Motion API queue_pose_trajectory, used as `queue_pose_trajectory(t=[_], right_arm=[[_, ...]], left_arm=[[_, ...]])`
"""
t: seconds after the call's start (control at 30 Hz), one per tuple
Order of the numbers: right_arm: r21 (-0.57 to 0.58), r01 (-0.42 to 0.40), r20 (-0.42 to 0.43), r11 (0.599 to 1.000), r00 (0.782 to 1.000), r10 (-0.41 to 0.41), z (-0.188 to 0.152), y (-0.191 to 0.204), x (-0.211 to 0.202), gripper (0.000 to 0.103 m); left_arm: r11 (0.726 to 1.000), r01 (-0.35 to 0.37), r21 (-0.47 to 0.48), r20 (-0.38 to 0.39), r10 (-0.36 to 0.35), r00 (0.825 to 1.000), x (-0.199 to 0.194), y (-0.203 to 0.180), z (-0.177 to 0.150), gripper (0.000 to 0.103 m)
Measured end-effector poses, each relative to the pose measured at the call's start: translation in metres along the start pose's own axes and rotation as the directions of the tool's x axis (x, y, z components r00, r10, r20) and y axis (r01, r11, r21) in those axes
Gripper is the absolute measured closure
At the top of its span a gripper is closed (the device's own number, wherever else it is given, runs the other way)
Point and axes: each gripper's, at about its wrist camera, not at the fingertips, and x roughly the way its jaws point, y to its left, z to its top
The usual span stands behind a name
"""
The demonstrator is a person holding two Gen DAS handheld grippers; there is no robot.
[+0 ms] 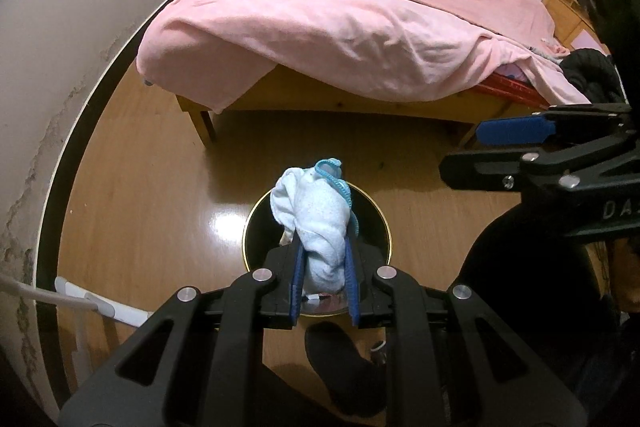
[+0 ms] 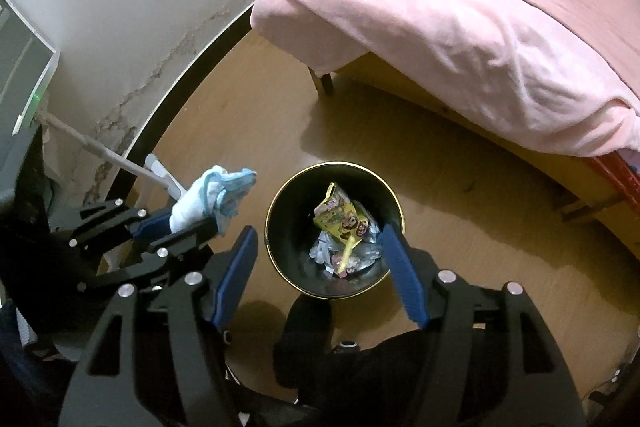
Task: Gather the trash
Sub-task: 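Carry the white sock and yellow spoon to the bin and open both tools, then grasp the white bottle cap with the left tool while the right tool grasps the tape roll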
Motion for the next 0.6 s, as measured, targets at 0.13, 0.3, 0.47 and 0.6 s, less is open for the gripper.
queue_pose_trajectory(t=[0.13, 0.3, 0.47, 0.6], right_arm=[[0.016, 0.0, 0.008, 1.0, 1.0, 0.0, 0.003, -0.007, -0.001, 0.04], [0.038, -0.001, 0.025, 0.999, 1.0, 0.0, 0.003, -0.011, -0.008, 0.04], [0.038, -0.003, 0.027, 0.999, 1.0, 0.002, 0.004, -0.011, -0.008, 0.04], [0.026, -0.005, 0.025, 1.0, 1.0, 0.004, 0.008, -0.006, -0.008, 0.04]], left_arm=[[1.0, 0.001, -0.003, -0.006, -0.001, 1.0, 0.005, -0.003, 0.001, 0.082], [0.999, -0.014, -0.03, 0.032, 0.015, 0.999, 0.003, -0.003, 0.008, 0.041], [0.999, -0.011, -0.043, 0.042, 0.013, 0.999, -0.004, 0.001, 0.009, 0.031], [0.998, -0.041, -0.045, 0.054, 0.043, 0.998, -0.018, 0.008, 0.008, 0.025]])
